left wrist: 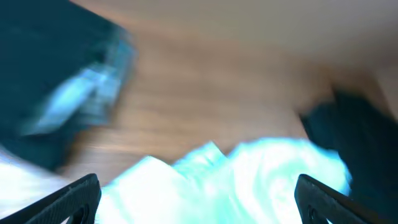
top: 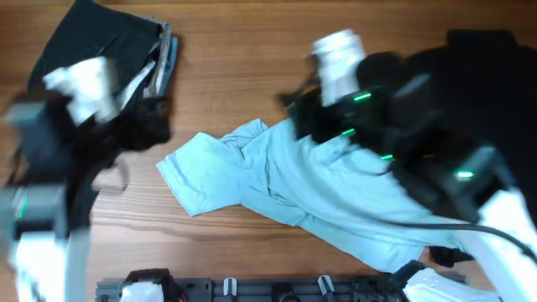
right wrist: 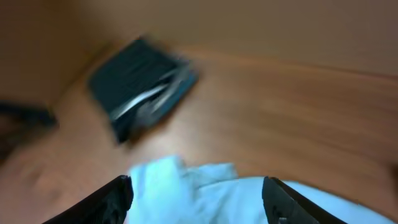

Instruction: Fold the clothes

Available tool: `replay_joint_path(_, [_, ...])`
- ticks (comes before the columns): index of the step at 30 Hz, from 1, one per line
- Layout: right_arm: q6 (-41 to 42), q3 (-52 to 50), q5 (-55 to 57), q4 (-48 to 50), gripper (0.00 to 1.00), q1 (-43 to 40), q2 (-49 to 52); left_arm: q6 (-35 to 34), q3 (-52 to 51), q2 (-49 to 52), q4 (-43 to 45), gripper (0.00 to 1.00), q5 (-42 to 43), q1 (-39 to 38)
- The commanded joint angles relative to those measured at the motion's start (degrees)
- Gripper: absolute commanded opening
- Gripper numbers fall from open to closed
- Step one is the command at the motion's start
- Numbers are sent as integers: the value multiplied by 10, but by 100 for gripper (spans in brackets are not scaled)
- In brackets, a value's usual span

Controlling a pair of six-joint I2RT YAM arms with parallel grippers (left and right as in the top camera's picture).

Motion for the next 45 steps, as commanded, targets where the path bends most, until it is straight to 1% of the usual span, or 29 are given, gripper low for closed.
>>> replay_joint_path(1, [72,3,25,-35,71,-77,-18,30,-7,153,27,100,33,-64])
replay_joint_path(4, [75,3,24,-70,72,-118,-15,33,-7,254,107,98,52,-98])
replay_joint_path(5, [75,3,24,-78,72,-127,-11,48,-7,287,130,96,52,-111])
replay_joint_path(8, [76,2,24,-88,72,-132,-8,87,-7,375,183,93,53,-146])
replay_joint_path(9, [76,2,24,-89,72,-132,-7,111,-7,402,199,91,52,-161])
replay_joint_path(12, [76,2,25,-93,72,-132,-5,189,-7,447,211,80,36,-196])
replay_joint_path(14, [76,2,25,-95,73,-132,-5,196,-7,466,211,73,-38,-212])
replay_joint_path(15, [76,2,25,-95,73,-132,-5,196,-7,474,211,67,-60,-215])
replay_joint_path(16, [76,2,24,-95,73,-132,-5,196,-7,482,211,61,-71,-217])
replay_joint_path(18, [76,2,24,-96,73,-132,-5,196,-7,499,210,52,-73,-217])
replay_joint_path(22, [75,2,25,-100,73,-132,-5,196,-8,532,217,49,-81,-217])
replay_joint_path(23, [74,2,25,-102,73,-132,-5,196,-8,540,219,45,-86,-217])
replay_joint_path(24, [74,2,25,-105,73,-132,-5,196,-8,549,219,40,-86,-217])
replay_joint_path(25, [74,2,25,-108,73,-132,-5,196,-8,553,219,31,-86,-217])
replay_joint_path(26, [72,2,25,-109,73,-132,-5,192,-7,554,215,4,-91,-217])
replay_joint_path(27, [72,2,25,-109,73,-132,-5,186,-7,552,210,4,-100,-217])
replay_joint_path(28, [72,2,25,-110,73,-132,-5,159,-5,543,197,4,-135,-217])
replay_joint_path(29, [72,2,30,-110,73,-132,-5,113,5,532,176,4,-193,-214])
replay_joint_path(30, [72,2,40,-110,73,-132,-5,55,21,515,142,4,-275,-204])
replay_joint_path(32, [72,2,47,-110,74,-132,-5,-15,45,483,85,4,-382,-177])
replay_joint_path(34, [72,2,53,-110,74,-132,-5,-65,60,444,33,4,-436,-133])
replay_joint_path(36, [72,2,66,-110,74,-132,-5,-100,60,409,5,4,-435,-84])
replay_joint_path(37, [72,2,73,-110,74,-132,-4,-113,60,393,-7,4,-419,-55])
replay_joint_path(39, [73,2,85,-110,75,-132,-1,-113,60,378,-20,4,-364,-16])
replay_joint_path(40, [72,2,88,-110,76,-132,2,-113,60,377,-26,4,-350,-7])
replay_joint_path(41, [72,2,88,-112,77,-132,8,-113,60,378,-35,7,-348,1])
replay_joint_path(42, [73,2,88,-116,77,-132,19,-113,60,379,-46,15,-348,8])
replay_joint_path(43, [73,2,87,-121,78,-132,28,-110,60,378,-48,32,-348,9])
replay_joint_path(45, [73,2,87,-128,78,-132,45,-68,60,377,-45,34,-324,5])
